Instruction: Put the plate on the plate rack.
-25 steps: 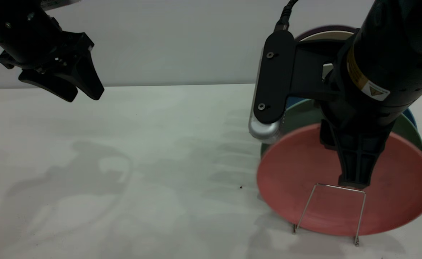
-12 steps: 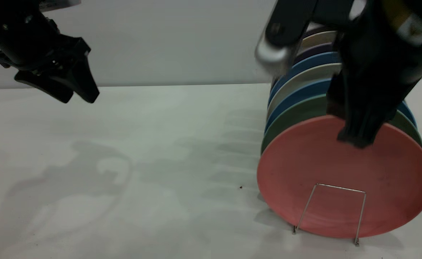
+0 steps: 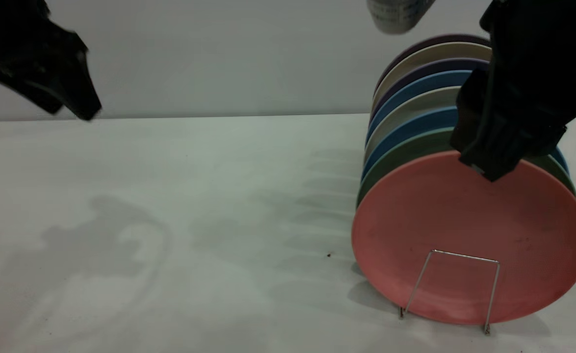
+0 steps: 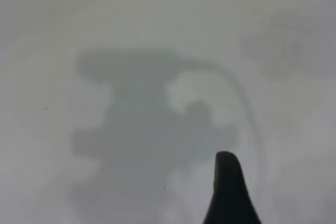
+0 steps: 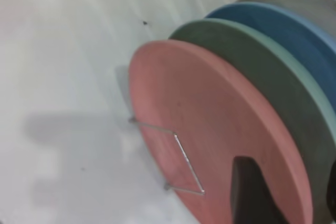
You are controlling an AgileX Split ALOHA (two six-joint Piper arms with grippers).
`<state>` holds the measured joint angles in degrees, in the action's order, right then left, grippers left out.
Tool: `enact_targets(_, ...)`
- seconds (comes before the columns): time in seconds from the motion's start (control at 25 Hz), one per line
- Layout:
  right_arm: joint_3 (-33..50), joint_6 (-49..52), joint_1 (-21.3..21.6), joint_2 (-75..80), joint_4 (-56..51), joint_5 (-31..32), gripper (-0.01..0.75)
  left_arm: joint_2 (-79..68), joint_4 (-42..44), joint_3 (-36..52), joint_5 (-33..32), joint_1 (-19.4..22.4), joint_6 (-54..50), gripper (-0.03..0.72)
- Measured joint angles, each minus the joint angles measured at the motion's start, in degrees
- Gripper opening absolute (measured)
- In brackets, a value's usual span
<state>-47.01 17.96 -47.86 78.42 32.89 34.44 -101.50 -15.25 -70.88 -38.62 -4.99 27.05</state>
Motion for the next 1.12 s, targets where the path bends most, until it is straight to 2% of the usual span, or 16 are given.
enact_targets(0.28, 0.0, 2.0, 5.5, -6.1, -2.6, 0.2, 0.301, 7.7, 0.1, 0.0, -5.7, 4.1, -2.9, 0.53)
enact_targets(0.44, 0.0, -0.4, 8.0, -11.3, -6.1, 2.3, 0.282, 12.8, 0.1, 0.1, -8.8, 4.4, -3.1, 0.53)
enact_targets(0.76, 0.0, -6.1, 8.4, -22.8, -14.6, 7.1, 0.279, 24.1, 0.1, 0.1, -15.1, 4.4, -3.2, 0.53)
enact_targets(1.12, 0.0, -13.2, 8.4, -35.9, -23.8, 17.0, 0.279, 38.6, 0.1, 0.5, -22.5, 4.4, -3.2, 0.53)
